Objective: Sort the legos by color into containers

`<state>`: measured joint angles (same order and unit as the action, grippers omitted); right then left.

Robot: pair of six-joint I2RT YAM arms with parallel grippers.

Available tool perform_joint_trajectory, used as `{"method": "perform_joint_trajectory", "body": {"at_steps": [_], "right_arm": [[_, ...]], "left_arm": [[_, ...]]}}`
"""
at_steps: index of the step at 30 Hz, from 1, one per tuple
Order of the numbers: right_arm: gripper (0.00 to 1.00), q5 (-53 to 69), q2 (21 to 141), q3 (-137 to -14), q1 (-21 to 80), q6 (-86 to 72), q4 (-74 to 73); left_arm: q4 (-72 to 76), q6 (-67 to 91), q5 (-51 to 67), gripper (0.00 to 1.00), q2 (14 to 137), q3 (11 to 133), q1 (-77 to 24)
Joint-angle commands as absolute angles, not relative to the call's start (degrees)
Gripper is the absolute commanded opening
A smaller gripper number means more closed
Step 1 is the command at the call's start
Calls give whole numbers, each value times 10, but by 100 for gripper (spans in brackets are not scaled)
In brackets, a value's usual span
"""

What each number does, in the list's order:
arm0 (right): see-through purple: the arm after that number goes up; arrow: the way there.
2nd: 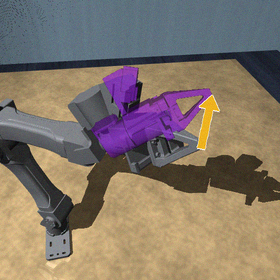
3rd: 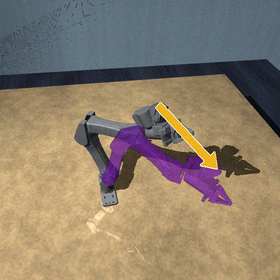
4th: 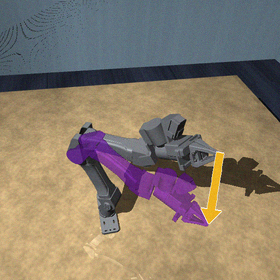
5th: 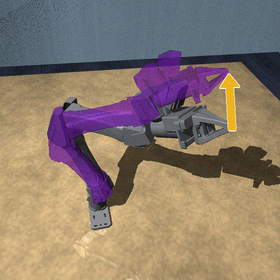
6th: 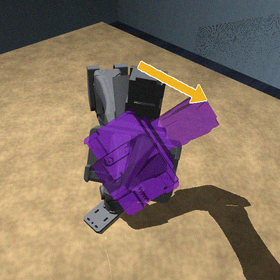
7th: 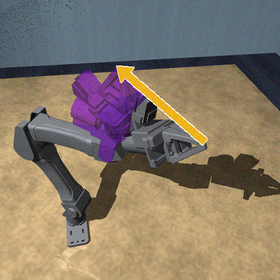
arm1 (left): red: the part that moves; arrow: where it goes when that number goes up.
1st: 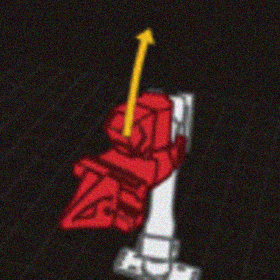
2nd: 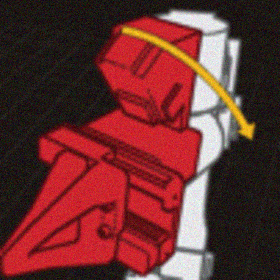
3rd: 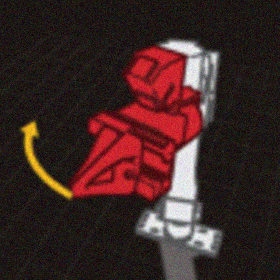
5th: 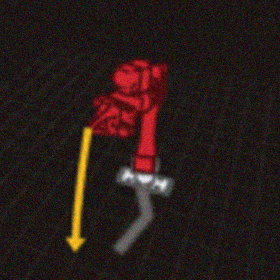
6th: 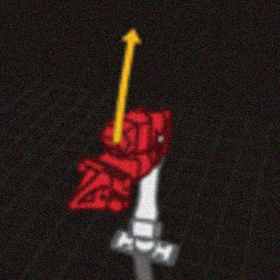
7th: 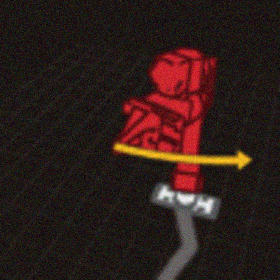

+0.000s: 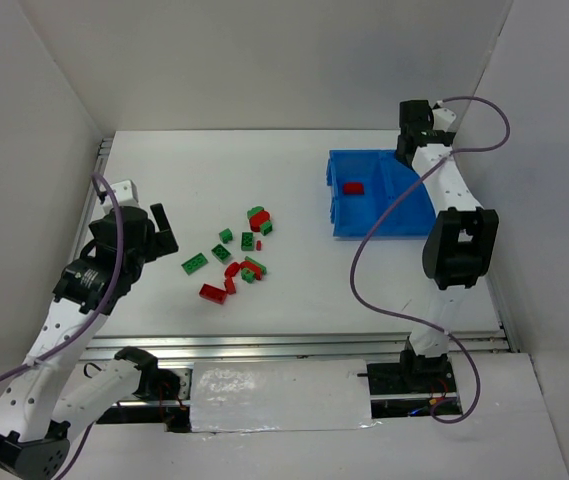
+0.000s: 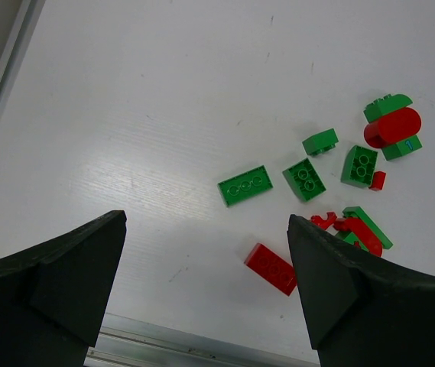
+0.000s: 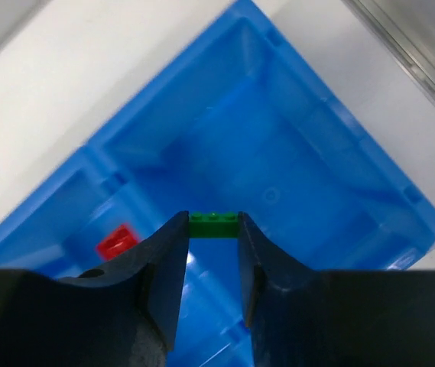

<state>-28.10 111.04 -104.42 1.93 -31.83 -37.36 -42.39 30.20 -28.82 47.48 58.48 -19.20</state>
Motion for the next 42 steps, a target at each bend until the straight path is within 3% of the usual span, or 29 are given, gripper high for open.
{"method": "perform_joint_trajectory", "body": {"at_steps": [1, 8, 12, 16, 19, 21, 26, 34, 37, 42], "right_arm": [[41, -280, 1136, -1072, 4, -304, -402], [87, -284, 1139, -1087, 4, -294, -402], [99, -270, 1106, -1087, 4, -287, -407], [99, -216, 1057, -1057, 18, -281, -400], [98, -160, 990, -992, 110, -224, -357], [99, -183, 959, -952, 227, -189, -325], [95, -147, 1015, -954, 387, -145, -296], [86, -73, 1164, -1036, 428, -62, -282], [80, -44, 1155, -1017, 442, -58, -277], [79, -44, 1131, -951, 485, -63, -229]], "left_arm": [[-413, 301, -295, 99, 477, 587, -189], [-417, 302, -297, 100, 482, 588, -189], [-419, 305, -299, 99, 488, 591, -189], [-422, 308, -302, 99, 497, 592, -189], [-432, 322, -329, 100, 505, 598, -187], [-447, 338, -347, 100, 518, 605, -180], [-459, 340, -360, 100, 532, 608, -177], [-433, 316, -318, 99, 517, 598, -175], [-435, 319, -325, 100, 514, 598, -174], [-454, 335, -355, 100, 512, 606, -174]]}}
